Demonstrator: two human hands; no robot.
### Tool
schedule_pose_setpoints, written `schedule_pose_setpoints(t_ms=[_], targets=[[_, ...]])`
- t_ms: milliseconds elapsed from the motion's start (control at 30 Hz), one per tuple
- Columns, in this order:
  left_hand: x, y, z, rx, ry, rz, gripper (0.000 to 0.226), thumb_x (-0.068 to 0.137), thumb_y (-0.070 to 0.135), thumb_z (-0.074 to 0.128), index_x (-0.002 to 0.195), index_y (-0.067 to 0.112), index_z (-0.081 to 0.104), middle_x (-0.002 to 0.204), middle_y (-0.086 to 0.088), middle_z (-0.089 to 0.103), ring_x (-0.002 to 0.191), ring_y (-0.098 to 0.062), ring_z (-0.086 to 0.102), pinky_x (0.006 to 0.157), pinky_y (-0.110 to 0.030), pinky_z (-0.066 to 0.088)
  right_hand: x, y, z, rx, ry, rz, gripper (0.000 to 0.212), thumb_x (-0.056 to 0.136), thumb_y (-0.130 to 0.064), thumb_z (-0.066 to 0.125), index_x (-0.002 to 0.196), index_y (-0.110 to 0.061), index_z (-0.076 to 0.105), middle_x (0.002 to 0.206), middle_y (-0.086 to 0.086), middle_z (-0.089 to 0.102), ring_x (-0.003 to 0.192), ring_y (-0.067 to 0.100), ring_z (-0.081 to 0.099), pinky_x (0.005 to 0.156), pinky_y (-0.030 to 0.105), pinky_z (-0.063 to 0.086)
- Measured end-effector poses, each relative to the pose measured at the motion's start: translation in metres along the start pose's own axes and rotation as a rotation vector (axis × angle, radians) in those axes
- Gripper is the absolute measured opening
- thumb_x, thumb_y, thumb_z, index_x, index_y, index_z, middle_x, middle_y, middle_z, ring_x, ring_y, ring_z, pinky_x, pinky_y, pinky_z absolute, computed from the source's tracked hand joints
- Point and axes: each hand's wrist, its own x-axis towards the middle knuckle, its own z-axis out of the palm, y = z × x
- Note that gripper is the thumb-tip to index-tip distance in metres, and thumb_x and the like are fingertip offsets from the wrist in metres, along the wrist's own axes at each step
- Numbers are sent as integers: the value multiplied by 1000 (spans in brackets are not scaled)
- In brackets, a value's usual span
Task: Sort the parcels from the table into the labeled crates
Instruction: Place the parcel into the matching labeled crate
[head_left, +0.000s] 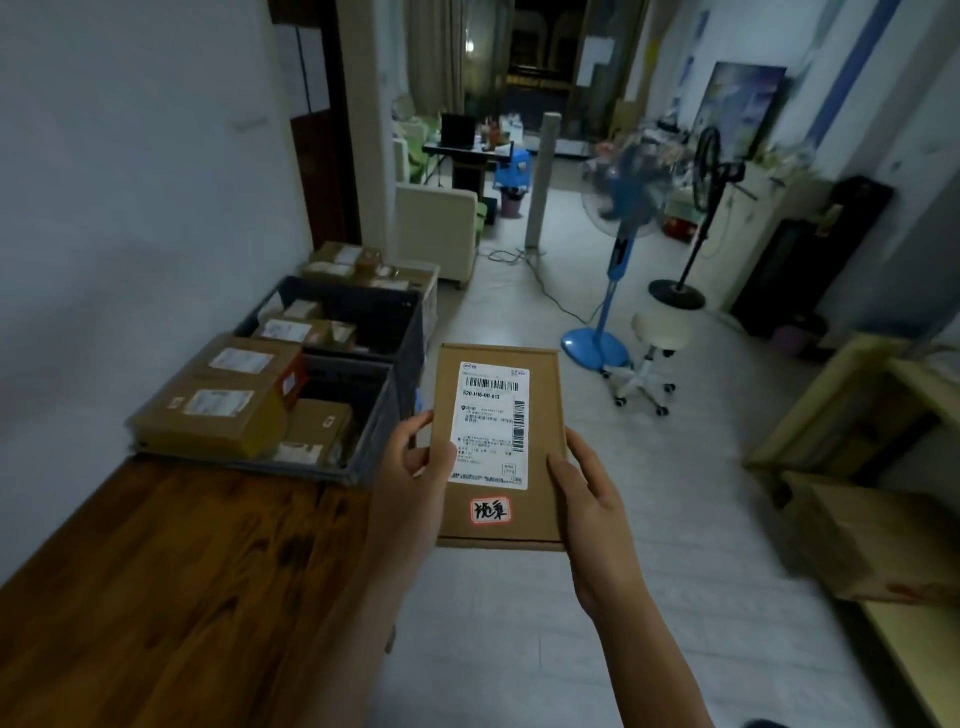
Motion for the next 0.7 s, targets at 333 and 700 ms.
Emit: schedule_pose_setpoints(t_ms=[333, 700], targets=[[243, -33, 44, 97, 10, -16, 31, 98, 33, 61, 126, 40, 49, 106, 10, 71, 85, -6, 73, 75, -32, 62, 251, 20, 47, 4, -42, 4, 30, 105, -30, 50, 131, -45, 54, 97, -15, 78, 93, 10, 75, 80, 31, 57], [508, -27, 82, 113, 150, -100, 34, 98, 27, 62, 130, 23, 54, 109, 4, 70, 92, -13, 72, 72, -26, 59, 531, -8, 106, -88, -215, 75, 28, 104, -34, 51, 127, -49, 54, 97, -18, 77, 93, 8, 75, 72, 22, 58]])
